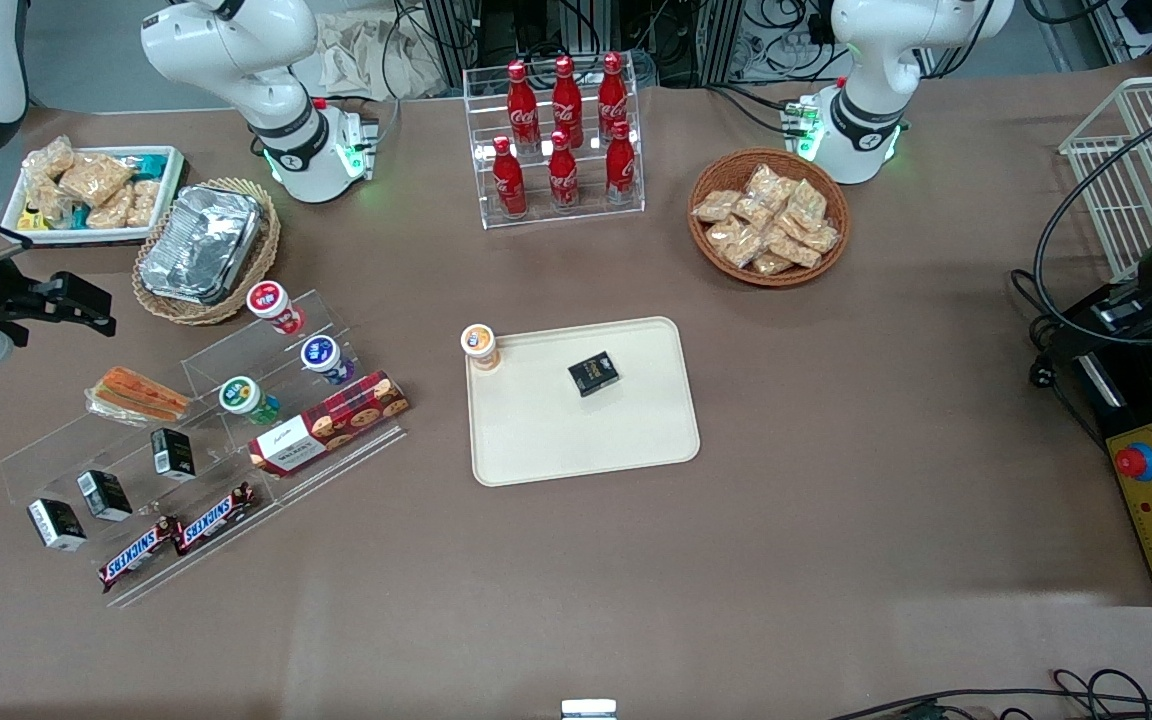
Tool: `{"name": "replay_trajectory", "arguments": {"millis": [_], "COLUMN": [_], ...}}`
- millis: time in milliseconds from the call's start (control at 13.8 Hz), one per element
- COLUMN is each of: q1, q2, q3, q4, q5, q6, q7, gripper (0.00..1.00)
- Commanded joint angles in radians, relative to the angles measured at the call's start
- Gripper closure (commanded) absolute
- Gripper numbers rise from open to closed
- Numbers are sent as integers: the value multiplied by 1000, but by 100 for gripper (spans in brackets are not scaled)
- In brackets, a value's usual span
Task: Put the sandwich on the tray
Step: 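Move the right gripper over the wrapped orange sandwich in the organizer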
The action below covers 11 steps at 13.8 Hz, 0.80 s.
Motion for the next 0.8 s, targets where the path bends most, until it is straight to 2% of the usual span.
{"name": "replay_trajectory", "arguments": {"millis": [0,436,582,727], "q1": [-1,1,1,-13], "q2": [-11,-14,-17,-14], "q3": [-4,1,0,-14], "q4": [16,9,9,3], "q5": [23,49,49,49], "q6": [-45,-84,-125,-126], "q7": [3,-26,-180,-425], "gripper": [0,0,0,1]}}
